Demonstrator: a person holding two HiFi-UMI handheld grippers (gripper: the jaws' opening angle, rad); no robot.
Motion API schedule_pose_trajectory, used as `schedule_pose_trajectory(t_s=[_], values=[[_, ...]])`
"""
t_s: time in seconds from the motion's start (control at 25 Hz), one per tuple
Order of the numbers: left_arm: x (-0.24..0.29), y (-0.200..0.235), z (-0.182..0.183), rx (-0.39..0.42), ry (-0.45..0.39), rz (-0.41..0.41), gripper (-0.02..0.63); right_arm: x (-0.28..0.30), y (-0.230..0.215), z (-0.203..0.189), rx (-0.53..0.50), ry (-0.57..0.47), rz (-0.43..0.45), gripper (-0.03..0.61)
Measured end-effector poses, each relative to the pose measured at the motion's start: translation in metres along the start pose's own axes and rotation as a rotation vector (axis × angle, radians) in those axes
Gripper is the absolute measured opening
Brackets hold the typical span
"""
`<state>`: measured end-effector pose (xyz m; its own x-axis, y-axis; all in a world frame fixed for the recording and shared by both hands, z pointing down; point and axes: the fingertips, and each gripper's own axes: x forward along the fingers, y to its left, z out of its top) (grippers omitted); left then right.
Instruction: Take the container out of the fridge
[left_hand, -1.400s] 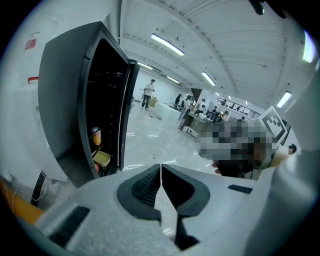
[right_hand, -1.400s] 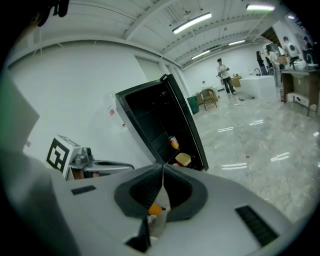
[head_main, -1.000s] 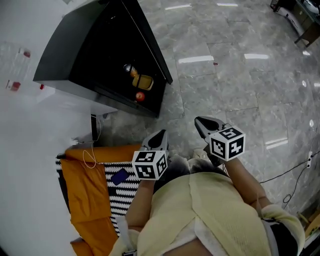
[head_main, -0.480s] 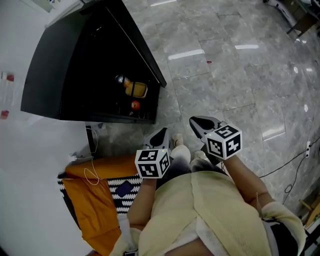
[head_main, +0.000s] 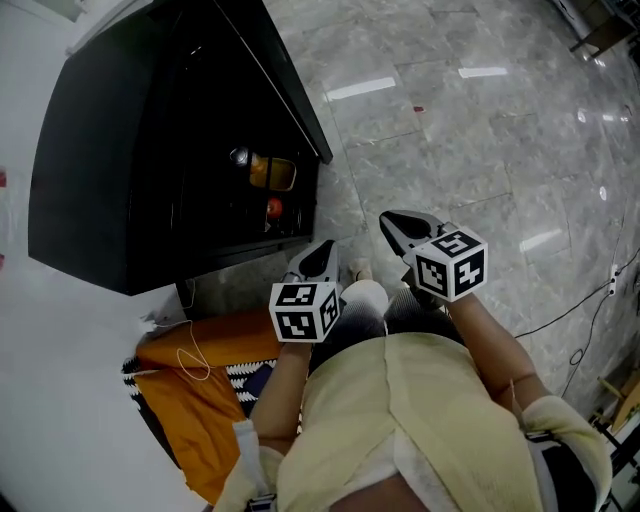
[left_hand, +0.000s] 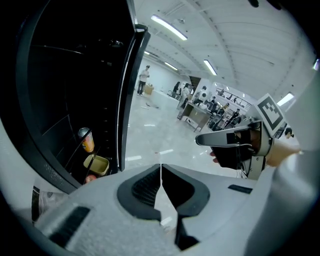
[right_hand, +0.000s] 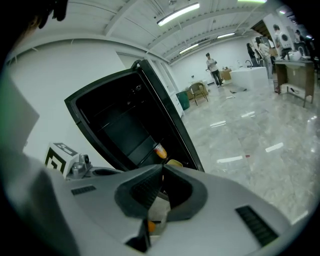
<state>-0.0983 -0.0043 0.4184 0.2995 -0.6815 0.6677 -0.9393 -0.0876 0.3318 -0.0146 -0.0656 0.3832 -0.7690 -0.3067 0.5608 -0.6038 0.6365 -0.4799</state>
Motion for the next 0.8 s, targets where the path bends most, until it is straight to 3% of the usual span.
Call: schedule_pose_trajectory(t_s=[0.36, 0.8], values=[[0.016, 0.024, 0.0, 0.007, 0.03, -0.006, 0.028, 0.023, -0.005, -0.007, 0.04, 0.021, -0.019, 0.031], [0.055, 0.057, 0.003, 0.004, 0.011, 0.111, 0.028, 0.07, -0.033, -0.007, 0.029, 0.085, 0.039, 0.03]])
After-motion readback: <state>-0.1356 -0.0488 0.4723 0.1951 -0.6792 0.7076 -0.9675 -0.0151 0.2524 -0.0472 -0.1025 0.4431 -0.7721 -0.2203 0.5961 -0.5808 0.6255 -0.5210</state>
